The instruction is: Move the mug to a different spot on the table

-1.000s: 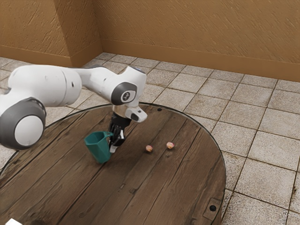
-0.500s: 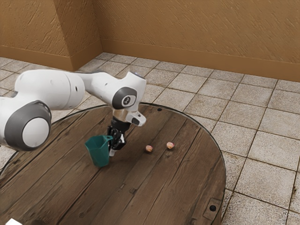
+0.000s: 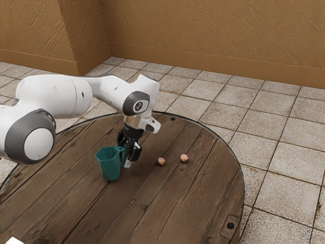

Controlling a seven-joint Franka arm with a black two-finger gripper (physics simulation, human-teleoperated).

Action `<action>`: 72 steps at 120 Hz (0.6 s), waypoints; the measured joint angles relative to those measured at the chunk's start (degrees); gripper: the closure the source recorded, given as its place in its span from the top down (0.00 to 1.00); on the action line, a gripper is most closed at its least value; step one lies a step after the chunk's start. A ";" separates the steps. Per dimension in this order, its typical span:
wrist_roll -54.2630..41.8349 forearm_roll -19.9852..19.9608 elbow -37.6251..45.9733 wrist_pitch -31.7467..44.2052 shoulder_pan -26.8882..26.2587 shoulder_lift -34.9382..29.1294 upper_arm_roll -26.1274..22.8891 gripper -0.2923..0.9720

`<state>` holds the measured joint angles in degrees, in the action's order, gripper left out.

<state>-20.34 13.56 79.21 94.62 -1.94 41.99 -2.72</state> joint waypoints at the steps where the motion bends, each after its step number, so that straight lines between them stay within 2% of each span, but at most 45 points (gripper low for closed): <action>1: 0.06 0.00 -0.12 0.03 0.00 -0.01 0.01 0.61; 28: 1.24 0.31 -2.62 0.56 0.27 -0.67 0.96 0.71; 40: 1.80 0.52 -2.37 0.68 0.39 -4.00 1.11 0.73; 55: 3.81 0.30 0.11 2.88 0.59 -13.67 1.13 0.75; 72: 7.76 -2.02 11.65 7.65 1.68 -29.02 1.17 0.76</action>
<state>-12.58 11.54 90.86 102.27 -0.26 12.96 -1.55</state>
